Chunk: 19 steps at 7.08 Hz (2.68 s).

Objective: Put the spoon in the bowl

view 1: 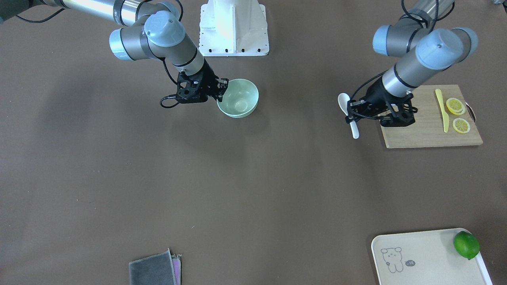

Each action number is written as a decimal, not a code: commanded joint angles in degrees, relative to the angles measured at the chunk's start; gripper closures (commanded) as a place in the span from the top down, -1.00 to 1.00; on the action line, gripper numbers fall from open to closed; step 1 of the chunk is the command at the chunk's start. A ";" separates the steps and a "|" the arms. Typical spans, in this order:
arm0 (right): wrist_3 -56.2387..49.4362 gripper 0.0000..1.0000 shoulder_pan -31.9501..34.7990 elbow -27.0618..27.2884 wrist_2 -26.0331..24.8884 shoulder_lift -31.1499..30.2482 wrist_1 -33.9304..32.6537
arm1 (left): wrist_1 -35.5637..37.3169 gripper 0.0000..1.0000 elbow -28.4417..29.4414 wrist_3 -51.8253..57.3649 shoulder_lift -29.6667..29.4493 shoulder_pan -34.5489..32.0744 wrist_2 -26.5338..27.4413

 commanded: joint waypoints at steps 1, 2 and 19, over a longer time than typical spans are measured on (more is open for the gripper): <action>-0.57 1.00 1.43 1.27 -0.37 -0.51 -0.02 | 7.81 -1.00 0.44 -10.57 -12.01 6.13 4.73; -0.66 1.00 4.93 3.81 3.73 -2.78 -0.11 | 8.80 -1.00 2.71 -14.00 -16.22 8.16 6.52; -76.77 1.00 55.58 -3.98 25.22 -32.34 -8.02 | 15.93 0.96 -1.24 73.03 18.89 -30.56 -5.86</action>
